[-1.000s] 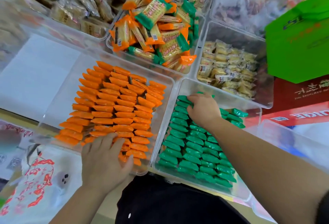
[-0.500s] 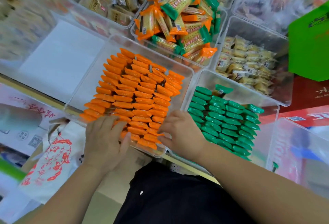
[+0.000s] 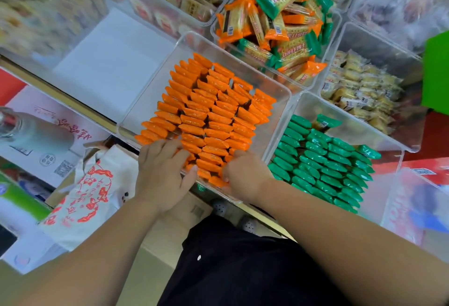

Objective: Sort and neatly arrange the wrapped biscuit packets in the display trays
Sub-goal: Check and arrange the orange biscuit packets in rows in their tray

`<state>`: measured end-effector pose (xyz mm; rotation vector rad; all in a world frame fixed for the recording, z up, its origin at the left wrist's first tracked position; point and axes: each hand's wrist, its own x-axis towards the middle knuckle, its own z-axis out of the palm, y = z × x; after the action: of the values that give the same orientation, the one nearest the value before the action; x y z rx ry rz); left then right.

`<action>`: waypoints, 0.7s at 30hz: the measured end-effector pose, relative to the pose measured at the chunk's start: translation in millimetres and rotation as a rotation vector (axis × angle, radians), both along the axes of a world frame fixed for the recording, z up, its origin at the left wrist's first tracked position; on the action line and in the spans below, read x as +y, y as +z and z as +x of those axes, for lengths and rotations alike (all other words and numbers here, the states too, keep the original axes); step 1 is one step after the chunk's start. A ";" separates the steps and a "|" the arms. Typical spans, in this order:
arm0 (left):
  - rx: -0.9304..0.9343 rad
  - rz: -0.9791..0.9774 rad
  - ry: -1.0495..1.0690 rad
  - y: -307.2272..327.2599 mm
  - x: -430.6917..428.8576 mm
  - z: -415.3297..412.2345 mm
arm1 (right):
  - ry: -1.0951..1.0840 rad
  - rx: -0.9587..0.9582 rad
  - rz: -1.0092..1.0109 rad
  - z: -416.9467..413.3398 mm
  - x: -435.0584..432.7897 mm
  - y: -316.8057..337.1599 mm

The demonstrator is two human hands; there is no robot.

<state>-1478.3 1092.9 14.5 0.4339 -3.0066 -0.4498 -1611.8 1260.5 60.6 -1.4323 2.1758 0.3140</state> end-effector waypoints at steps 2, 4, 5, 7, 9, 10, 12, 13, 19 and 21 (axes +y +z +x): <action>-0.015 0.016 0.009 0.4 0.6 -0.1 | -0.011 0.030 -0.036 2.3 1.6 -2.5; -0.032 0.023 0.015 1.6 0.9 0.0 | -0.018 0.037 -0.050 3.9 2.4 -3.0; -0.038 0.024 0.017 2.6 0.9 -0.4 | -0.019 0.036 -0.052 4.0 2.5 -2.1; -0.045 0.027 0.021 4.7 0.9 -1.0 | -0.019 0.035 -0.066 3.2 3.5 -0.3; -0.049 0.024 0.027 6.4 1.2 -1.5 | -0.024 0.034 -0.093 2.8 6.2 1.7; -0.050 0.021 0.030 7.1 1.6 -1.5 | -0.030 0.031 -0.105 2.9 8.3 2.8; -0.055 0.017 0.037 8.4 2.5 -1.8 | -0.043 0.033 -0.125 3.6 12.7 4.6; -0.058 0.014 0.039 8.9 2.9 -2.0 | -0.048 0.037 -0.133 4.1 14.7 5.0; -0.053 0.032 0.045 8.1 4.0 -2.2 | -0.068 0.065 -0.165 13.9 20.1 3.6; -0.047 0.035 0.024 9.0 2.8 -1.5 | -0.061 0.064 -0.163 17.7 18.5 3.9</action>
<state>-1479.8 1095.7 23.5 0.4886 -3.0392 -0.4975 -1594.1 1278.9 64.5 -1.4559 2.3386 0.1661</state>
